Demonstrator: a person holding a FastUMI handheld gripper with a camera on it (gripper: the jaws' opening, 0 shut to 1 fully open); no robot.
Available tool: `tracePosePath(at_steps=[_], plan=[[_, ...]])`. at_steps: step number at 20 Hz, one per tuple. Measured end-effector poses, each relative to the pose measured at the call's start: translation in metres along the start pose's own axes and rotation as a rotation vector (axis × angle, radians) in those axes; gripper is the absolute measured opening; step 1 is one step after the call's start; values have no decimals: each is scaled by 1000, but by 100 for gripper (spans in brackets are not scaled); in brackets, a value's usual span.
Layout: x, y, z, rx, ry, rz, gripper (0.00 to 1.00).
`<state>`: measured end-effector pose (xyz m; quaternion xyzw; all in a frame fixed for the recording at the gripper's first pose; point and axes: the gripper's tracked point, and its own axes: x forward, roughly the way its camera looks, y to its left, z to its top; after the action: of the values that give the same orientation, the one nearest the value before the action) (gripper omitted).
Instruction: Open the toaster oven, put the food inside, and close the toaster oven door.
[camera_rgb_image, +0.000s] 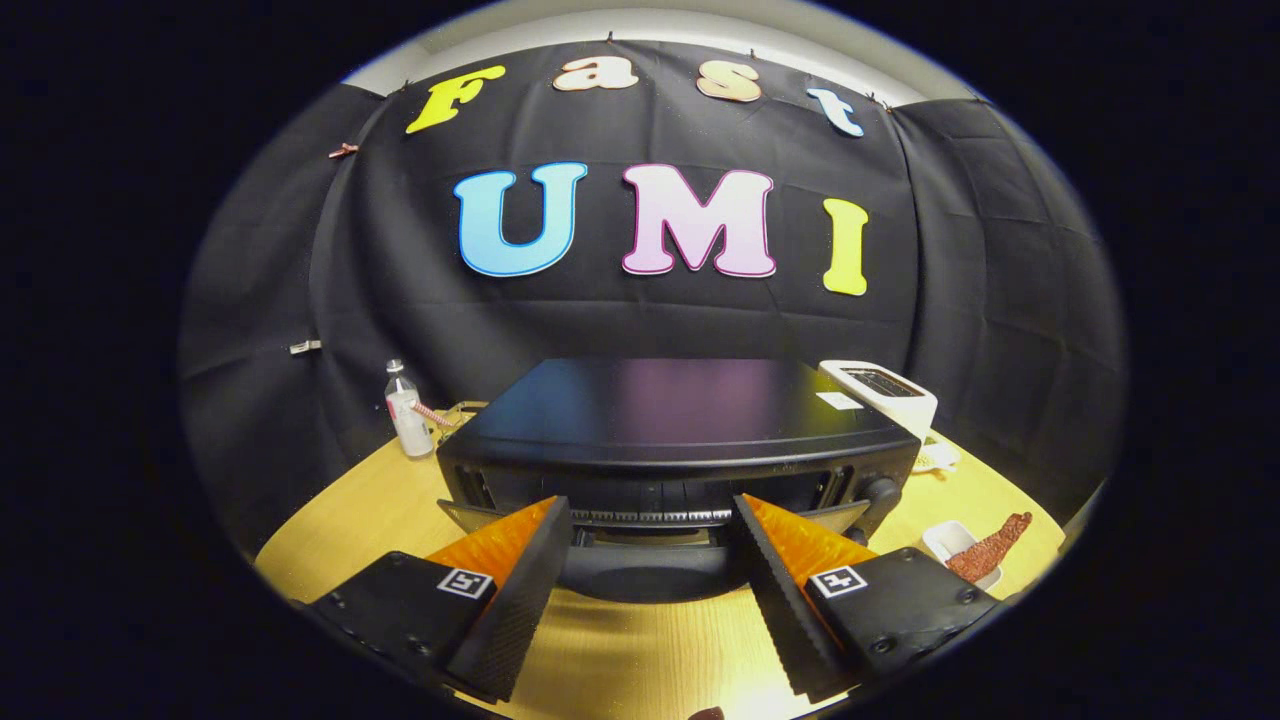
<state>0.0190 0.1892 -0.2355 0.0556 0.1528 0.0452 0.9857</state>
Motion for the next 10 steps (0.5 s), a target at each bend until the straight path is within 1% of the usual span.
tracePosePath(at_steps=[10], plan=[[-18,2,-16,-8,17,-3,99]])
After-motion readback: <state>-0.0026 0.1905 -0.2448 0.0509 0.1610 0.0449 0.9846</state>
